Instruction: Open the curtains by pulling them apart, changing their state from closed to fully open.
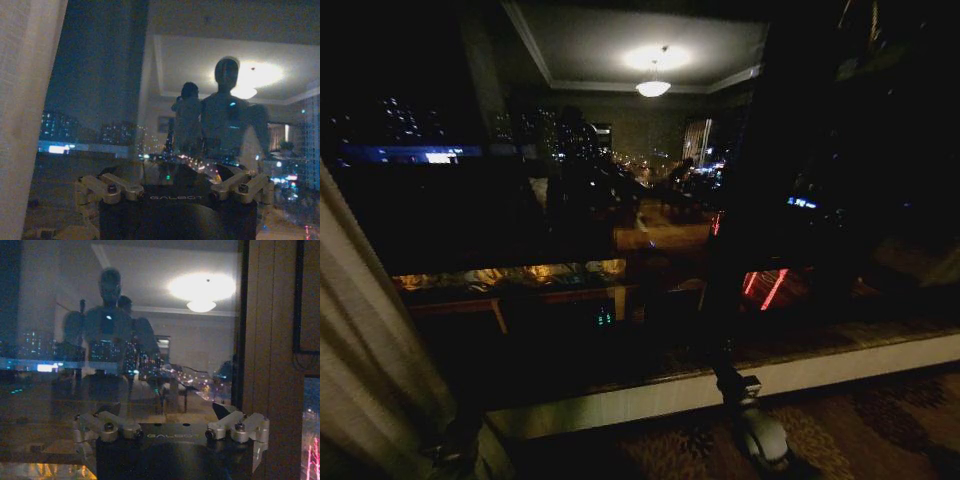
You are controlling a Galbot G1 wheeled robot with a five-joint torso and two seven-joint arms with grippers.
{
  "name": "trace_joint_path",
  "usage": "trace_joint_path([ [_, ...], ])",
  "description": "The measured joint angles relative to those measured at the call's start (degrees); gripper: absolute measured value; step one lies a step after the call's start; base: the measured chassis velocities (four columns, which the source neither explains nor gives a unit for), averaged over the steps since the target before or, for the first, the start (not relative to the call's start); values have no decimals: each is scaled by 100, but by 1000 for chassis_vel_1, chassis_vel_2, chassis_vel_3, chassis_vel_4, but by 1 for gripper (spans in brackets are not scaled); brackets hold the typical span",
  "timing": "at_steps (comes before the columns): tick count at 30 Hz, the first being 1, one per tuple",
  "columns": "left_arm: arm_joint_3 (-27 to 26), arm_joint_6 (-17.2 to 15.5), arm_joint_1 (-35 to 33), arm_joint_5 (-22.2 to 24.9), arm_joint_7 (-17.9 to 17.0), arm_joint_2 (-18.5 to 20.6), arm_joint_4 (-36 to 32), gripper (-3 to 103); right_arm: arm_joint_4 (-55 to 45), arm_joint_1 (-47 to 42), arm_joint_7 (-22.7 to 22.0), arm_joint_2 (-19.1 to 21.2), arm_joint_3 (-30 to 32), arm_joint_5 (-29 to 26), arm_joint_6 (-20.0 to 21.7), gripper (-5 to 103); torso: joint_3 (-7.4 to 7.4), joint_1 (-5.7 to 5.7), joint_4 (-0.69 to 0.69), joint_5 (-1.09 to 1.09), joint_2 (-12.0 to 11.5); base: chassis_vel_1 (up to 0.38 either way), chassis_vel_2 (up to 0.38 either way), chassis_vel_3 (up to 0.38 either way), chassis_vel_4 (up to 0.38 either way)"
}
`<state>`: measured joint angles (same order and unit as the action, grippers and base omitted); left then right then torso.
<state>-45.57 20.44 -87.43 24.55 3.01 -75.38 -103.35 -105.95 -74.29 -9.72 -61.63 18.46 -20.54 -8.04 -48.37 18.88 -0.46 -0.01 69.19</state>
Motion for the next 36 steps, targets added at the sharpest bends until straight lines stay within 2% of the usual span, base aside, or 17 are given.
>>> trace_joint_path([
  [9,-3,0,-3,5,-7,-3,-1,100,0,0,0,0,0,0,0,100,0,0,1,0,0,-23,-28,25,26],
  [17,-3,0,-3,7,-9,-3,-2,100,0,0,0,0,0,0,0,100,0,0,1,0,0,-163,-177,180,149],
  [36,-2,-4,-4,8,-8,-4,-9,100,0,0,0,0,0,0,0,100,0,0,0,1,0,-325,-324,328,337],
])
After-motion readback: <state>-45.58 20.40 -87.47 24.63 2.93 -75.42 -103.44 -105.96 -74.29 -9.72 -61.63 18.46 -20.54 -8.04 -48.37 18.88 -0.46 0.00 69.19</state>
